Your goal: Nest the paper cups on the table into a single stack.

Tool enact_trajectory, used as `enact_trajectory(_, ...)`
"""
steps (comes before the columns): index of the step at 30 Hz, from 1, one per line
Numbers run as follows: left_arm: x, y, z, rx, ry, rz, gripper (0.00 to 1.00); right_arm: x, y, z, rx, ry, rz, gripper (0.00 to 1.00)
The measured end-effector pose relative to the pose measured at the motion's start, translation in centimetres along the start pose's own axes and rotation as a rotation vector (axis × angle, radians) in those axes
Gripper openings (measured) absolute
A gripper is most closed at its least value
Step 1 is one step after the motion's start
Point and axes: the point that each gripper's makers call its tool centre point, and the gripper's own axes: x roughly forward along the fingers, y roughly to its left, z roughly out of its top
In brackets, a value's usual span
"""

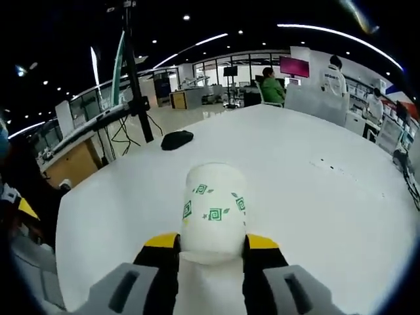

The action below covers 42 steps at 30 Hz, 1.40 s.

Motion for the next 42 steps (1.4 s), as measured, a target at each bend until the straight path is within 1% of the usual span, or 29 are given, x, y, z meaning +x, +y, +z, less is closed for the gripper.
enact_trajectory(3, 0.0, -0.2, -0.1, 0.006, 0.003, -0.009, 0.95, -0.8, -0.2, -0.1, 0.017, -0.010, -0.008, 0.35)
enact_trajectory(5, 0.0, -0.2, 0.0, 0.000, 0.000, -0.012, 0.95, -0.9, -0.2, -0.3, 0.022, -0.016, -0.010, 0.35)
enact_trajectory(10, -0.3, 0.2, 0.6, -0.030, -0.028, -0.001, 0.94, -2.4, -0.2, -0.4, 0.019, -0.036, -0.020, 0.35)
enact_trajectory(12, -0.4, 0.6, 0.7, -0.043, -0.034, 0.010, 0.94, -3.2, -0.4, -0.2, 0.031, -0.050, -0.027, 0.35)
enact_trajectory(14, -0.4, 0.7, 0.7, -0.053, -0.034, 0.015, 0.93, -3.9, -0.1, 0.1, 0.035, -0.060, -0.028, 0.35)
enact_trajectory(16, -0.4, 0.7, 0.7, -0.058, -0.033, 0.014, 0.93, -4.9, 0.0, 0.0, 0.024, -0.067, -0.037, 0.35)
enact_trajectory(20, -0.2, 0.5, 0.9, -0.043, -0.031, 0.005, 0.93, -6.1, -0.1, -0.2, 0.038, -0.087, -0.047, 0.35)
enact_trajectory(24, 0.2, 0.4, 1.6, -0.031, -0.036, -0.007, 0.92, -7.4, -0.1, -0.2, 0.044, -0.111, -0.054, 0.35)
enact_trajectory(26, 0.4, 0.2, 1.9, -0.029, -0.046, -0.017, 0.89, -8.4, 0.2, -0.1, 0.040, -0.123, -0.058, 0.35)
enact_trajectory(28, 0.8, -0.1, 2.1, -0.019, -0.042, -0.030, 0.87, -9.2, 0.4, -0.1, 0.042, -0.131, -0.062, 0.35)
enact_trajectory(29, 1.1, -0.3, 2.2, -0.017, -0.042, -0.037, 0.87, -9.1, 0.2, -0.4, 0.039, -0.136, -0.066, 0.35)
enact_trajectory(32, 1.7, -0.4, 2.7, -0.017, -0.046, -0.049, 0.84, -10.1, 0.2, -0.7, 0.043, -0.157, -0.077, 0.35)
enact_trajectory(33, 1.8, -0.4, 2.9, -0.011, -0.044, -0.049, 0.82, -10.3, 0.1, -0.7, 0.043, -0.165, -0.080, 0.35)
enact_trajectory(34, 2.0, -0.1, 2.7, 0.013, -0.021, -0.038, 0.78, -10.8, 0.3, -0.7, 0.043, -0.174, -0.081, 0.35)
enact_trajectory(35, 2.1, 0.1, 2.7, 0.026, -0.012, -0.035, 0.76, -11.1, 0.5, -0.7, 0.040, -0.181, -0.082, 0.35)
enact_trajectory(36, 2.4, 0.2, 3.0, 0.030, -0.015, -0.037, 0.74, -11.7, 0.7, -0.7, 0.029, -0.195, -0.090, 0.35)
enact_trajectory(42, 2.8, 0.8, 4.9, 0.034, -0.045, -0.058, 0.69, -13.8, 2.1, -0.8, -0.022, -0.232, -0.079, 0.35)
